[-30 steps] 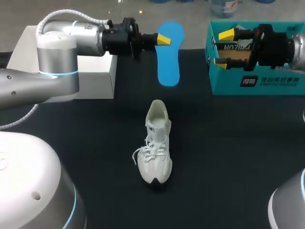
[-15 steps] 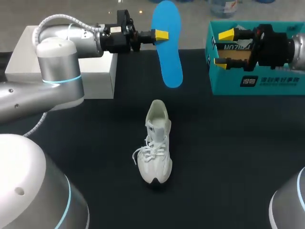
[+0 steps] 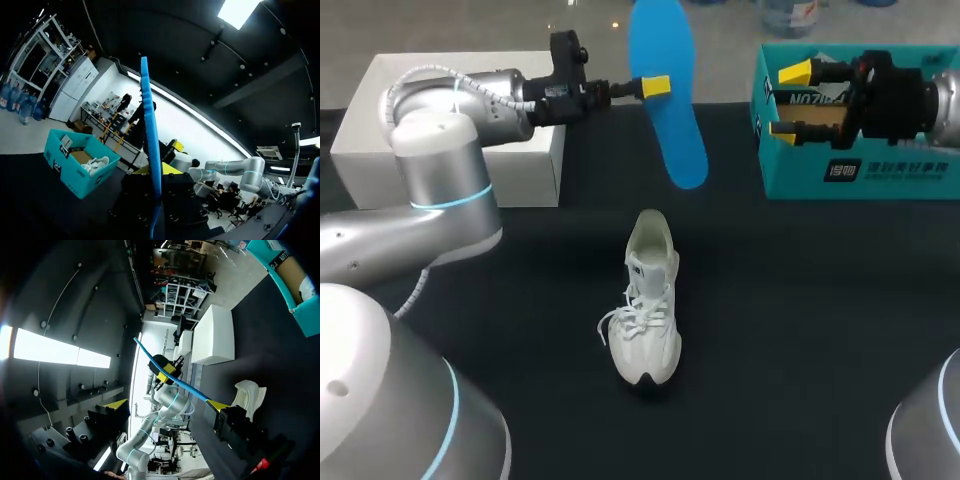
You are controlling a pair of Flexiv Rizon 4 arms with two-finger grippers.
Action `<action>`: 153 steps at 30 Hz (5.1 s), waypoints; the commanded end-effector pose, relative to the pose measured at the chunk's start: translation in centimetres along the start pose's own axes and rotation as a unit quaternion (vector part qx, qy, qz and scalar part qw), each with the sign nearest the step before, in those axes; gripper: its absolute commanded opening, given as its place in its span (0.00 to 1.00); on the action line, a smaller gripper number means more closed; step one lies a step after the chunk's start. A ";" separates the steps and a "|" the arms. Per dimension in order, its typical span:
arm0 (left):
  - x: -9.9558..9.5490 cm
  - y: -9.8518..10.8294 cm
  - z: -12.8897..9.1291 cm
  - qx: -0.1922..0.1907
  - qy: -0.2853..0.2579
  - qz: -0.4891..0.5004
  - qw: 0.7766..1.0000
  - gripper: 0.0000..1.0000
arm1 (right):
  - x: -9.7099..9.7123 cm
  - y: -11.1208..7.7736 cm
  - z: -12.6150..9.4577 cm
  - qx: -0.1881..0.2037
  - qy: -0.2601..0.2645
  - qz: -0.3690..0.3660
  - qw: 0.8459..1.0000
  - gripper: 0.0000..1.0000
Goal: Take the shoe out of the shoebox, open the shoe tongue, remove and reinsert the insole, then place the shoe into the shoebox
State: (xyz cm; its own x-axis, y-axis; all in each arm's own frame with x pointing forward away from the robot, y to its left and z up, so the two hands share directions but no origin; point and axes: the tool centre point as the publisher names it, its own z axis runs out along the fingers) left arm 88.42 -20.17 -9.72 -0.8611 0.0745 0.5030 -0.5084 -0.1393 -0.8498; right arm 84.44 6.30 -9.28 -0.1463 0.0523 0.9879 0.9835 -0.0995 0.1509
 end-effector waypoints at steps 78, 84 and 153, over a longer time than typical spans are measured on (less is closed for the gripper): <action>-2.0 -0.3 1.5 -0.056 0.022 0.892 0.448 0.00 | 0.3 0.7 1.6 0.004 -0.040 -0.022 0.999 1.00; -2.2 -0.1 2.8 -0.054 0.029 0.896 0.441 0.00 | 0.4 1.6 3.5 0.025 -0.045 -0.024 0.998 1.00; -4.9 -2.4 -6.3 -0.072 0.214 0.887 0.402 1.00 | -0.3 3.3 5.7 0.030 -0.086 -0.046 0.995 0.00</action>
State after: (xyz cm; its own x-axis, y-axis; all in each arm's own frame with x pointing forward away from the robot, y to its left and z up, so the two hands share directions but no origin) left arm 93.41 -15.48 -11.41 0.2325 0.1428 -0.9621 0.9567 -0.2119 0.1998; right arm 88.28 11.65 -9.49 -0.2219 0.2200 0.9499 0.9719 -0.0284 0.2336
